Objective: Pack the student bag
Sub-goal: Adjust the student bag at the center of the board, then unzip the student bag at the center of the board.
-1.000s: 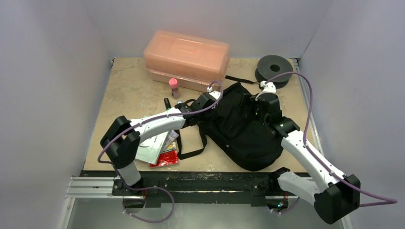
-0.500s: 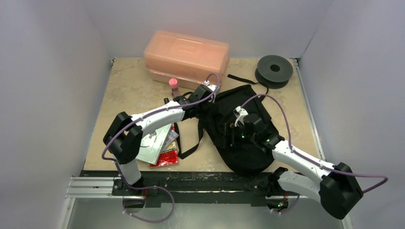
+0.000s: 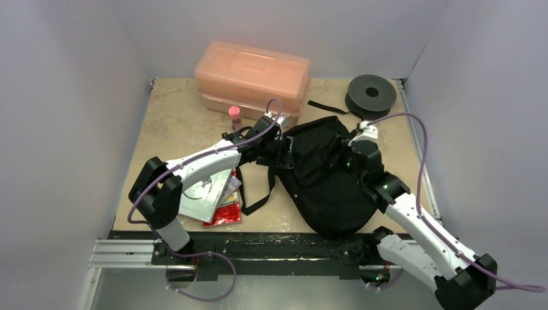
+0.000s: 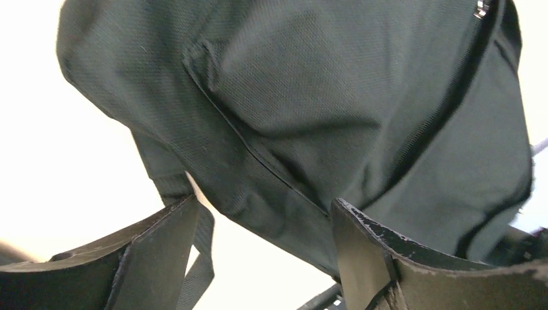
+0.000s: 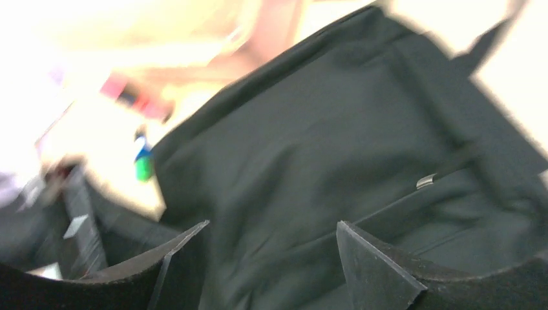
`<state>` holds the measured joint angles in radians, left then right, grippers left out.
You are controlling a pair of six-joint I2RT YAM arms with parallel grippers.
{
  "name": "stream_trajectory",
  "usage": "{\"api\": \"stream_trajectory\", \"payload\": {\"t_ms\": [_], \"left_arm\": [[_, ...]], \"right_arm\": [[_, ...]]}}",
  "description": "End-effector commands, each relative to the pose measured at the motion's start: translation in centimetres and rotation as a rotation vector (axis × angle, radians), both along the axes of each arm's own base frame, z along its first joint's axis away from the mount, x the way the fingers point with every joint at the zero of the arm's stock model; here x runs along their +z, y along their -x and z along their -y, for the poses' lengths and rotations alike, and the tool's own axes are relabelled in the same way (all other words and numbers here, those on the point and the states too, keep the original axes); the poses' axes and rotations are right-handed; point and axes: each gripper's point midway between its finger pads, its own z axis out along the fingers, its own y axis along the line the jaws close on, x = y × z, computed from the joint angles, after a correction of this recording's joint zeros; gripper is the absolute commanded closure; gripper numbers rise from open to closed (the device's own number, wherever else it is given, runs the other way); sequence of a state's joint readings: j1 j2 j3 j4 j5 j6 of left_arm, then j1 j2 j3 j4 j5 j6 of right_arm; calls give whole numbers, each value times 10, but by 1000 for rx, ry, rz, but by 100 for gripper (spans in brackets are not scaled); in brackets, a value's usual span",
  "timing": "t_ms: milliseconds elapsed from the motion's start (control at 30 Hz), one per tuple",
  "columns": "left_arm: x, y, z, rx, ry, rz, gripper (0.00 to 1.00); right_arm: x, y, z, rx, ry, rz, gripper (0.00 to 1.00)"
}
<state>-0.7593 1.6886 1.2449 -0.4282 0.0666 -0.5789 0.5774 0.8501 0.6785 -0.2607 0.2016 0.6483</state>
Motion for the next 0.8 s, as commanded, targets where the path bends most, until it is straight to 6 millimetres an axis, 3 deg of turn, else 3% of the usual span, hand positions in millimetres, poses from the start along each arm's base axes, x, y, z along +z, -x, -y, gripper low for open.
{"api": "stream_trajectory", "payload": {"t_ms": [0, 33, 133, 300, 433, 533, 700, 767], "left_arm": [[22, 17, 20, 7, 184, -72, 25], [20, 20, 22, 3, 192, -90, 25], [12, 24, 26, 2, 213, -126, 26], [8, 24, 33, 4, 257, -136, 35], [5, 23, 36, -3, 264, -135, 43], [2, 25, 37, -13, 268, -144, 43], [1, 28, 37, -35, 269, -149, 45], [1, 28, 37, -39, 270, -146, 45]], "right_arm": [[-13, -44, 90, -296, 124, -47, 35], [-16, -50, 94, -292, 98, -60, 39], [-23, -66, 102, -323, 88, -62, 38], [-44, -83, 108, -345, 23, -99, 42], [-48, -93, 120, -378, -21, -75, 42], [-51, -97, 125, -380, -45, -79, 47], [-64, -99, 130, -373, -73, -79, 48], [-72, -99, 141, -393, -83, -96, 48]]}}
